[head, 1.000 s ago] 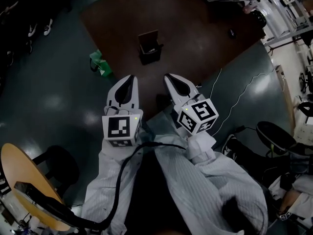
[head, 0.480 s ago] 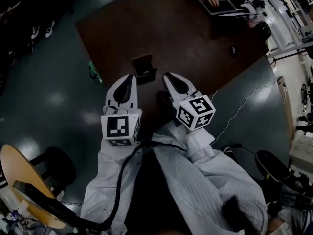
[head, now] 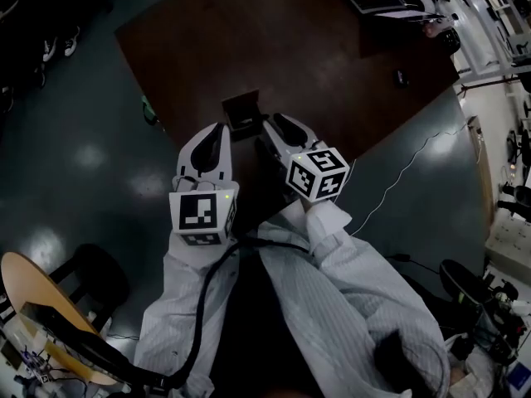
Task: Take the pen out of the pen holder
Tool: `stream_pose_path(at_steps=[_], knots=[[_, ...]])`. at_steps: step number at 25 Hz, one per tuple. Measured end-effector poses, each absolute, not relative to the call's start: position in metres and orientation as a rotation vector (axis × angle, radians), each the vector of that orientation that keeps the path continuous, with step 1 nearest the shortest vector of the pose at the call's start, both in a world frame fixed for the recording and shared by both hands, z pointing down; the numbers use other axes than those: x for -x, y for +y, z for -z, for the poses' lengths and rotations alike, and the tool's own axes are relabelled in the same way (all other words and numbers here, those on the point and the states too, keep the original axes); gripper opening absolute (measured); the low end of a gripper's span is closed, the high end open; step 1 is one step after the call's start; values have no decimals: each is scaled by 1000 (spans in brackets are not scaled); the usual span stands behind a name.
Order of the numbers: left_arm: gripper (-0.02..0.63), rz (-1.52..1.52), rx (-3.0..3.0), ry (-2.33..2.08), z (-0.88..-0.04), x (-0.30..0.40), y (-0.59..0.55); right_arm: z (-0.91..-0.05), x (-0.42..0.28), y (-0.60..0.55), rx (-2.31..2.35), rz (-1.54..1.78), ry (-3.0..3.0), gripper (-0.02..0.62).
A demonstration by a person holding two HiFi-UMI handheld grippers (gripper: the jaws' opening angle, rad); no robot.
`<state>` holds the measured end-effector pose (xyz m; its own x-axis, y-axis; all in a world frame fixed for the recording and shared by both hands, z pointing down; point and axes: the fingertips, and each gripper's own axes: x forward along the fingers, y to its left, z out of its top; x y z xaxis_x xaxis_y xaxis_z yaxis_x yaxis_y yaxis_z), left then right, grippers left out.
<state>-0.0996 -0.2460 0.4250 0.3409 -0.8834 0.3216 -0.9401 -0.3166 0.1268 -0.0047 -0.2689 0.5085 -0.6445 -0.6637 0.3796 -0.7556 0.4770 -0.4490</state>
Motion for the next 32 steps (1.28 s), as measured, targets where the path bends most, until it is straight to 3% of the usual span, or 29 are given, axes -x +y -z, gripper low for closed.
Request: stream_pose_path(at_steps=[19,32], knots=[[5,-305,-2249,-1697,-433,138,-258,-542,25,-291,-1327,-715,-2451,101],[5,-269,-2281,-1716,-422,148,-257,-523,29,-297,-1372,-645,-2492,64]])
